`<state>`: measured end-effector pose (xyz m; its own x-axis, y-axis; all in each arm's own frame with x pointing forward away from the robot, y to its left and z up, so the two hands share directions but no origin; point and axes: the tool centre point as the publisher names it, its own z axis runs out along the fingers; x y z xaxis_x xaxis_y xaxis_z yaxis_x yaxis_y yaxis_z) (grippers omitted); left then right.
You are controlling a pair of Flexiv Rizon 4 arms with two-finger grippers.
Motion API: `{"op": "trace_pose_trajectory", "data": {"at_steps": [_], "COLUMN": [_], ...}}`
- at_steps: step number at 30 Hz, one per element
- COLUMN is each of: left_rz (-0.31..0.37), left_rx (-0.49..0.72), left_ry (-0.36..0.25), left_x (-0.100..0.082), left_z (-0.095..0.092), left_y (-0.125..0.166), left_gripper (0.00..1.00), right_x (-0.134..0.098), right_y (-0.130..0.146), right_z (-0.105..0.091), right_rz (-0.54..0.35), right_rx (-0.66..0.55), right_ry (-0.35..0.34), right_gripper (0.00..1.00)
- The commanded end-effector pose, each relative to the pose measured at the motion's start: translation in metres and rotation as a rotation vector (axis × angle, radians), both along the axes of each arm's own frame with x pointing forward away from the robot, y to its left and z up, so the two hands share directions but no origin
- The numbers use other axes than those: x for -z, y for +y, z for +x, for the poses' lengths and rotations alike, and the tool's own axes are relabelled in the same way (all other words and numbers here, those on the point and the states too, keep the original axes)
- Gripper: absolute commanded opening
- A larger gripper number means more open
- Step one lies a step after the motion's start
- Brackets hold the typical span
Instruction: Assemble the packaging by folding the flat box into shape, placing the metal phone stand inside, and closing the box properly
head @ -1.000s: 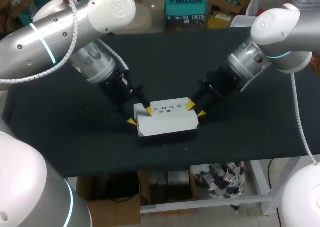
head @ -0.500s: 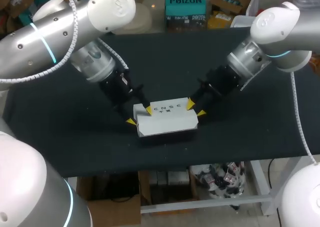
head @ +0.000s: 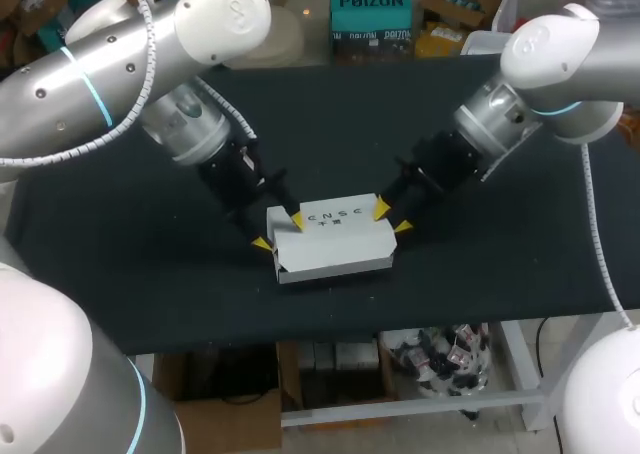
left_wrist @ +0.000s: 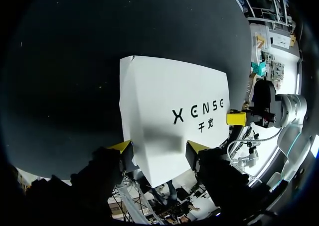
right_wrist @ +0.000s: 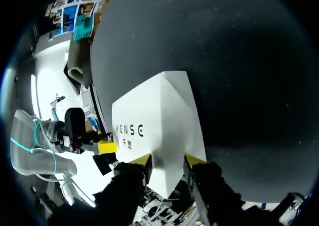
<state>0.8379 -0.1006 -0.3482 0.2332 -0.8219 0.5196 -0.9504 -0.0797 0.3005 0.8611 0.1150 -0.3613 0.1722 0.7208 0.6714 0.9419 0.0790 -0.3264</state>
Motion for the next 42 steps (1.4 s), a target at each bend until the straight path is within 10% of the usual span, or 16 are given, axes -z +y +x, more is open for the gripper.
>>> {"op": "trace_pose_trajectory", "data": {"at_steps": [1, 42], "left_rz": [0.001, -0.013], "left_rx": [-0.002, 0.016], "left_ry": [0.002, 0.040], "left_x": [0.000, -0.016], "left_z": [0.001, 0.007], "left_y": [-0.001, -0.009], "left_gripper": [0.69, 0.67], "right_x": [-0.001, -0.020], "right_y": [0.000, 0.010], "right_z": [0.002, 0.005], "right_rz": [-0.001, 0.018], "right_rx": [-0.002, -0.007], "right_ry": [0.006, 0.008], "right_gripper": [0.43, 0.43]}}
